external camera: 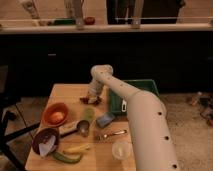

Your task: Place grapes in metal cup

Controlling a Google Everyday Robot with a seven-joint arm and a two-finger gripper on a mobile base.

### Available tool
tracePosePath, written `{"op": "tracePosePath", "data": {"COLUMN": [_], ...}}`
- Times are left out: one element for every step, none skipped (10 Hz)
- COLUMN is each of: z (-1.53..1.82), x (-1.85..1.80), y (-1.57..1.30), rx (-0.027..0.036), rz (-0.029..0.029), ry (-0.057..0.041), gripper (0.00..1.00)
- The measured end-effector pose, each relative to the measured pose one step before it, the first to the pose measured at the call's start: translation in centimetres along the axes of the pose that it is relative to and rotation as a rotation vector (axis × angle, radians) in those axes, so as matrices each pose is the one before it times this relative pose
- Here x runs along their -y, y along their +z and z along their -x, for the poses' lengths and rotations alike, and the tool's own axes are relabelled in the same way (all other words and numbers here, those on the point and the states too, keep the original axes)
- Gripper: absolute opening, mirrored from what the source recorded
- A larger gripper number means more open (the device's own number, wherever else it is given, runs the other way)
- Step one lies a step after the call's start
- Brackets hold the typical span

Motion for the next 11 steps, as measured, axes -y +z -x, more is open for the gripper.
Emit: {"op": "tracePosePath", "data": {"z": [-0.009, -0.018, -0.06, -0.222, 0.172, 0.043, -0.082, -0.143, -0.337, -0.305, -0.18], "x": [-0.002, -0.014, -0.009, -0.132, -0.129, 0.056, 0.131, 0.109, 0.091, 0.036, -0.016], "y": [0.011, 0.008, 0.004, 0.107, -0.096, 0.013, -0.138, -0.135, -0.144, -0.139, -0.058], "rx": [-0.00045, -0.0003, -0.00112, -0.00514, -0.0089, -0.00544, -0.00653, -0.00633, -0.00547, -0.00451, -0.00247], "rz": [0.0003, 0.00053, 0.00041, 0.00447, 0.00334, 0.00026, -0.00161, -0.00129, -0.00228, -0.00066, 0.0], "ry": [-0.00022, 0.00018, 0.00051, 0.00057, -0.01107, -0.00548, -0.00038, 0.0022, 0.0098, 0.01013, 0.01555], "gripper": [0.8, 0.8, 0.8, 0.8, 0.8, 0.8, 0.8, 0.8, 0.8, 0.8, 0.8]}}
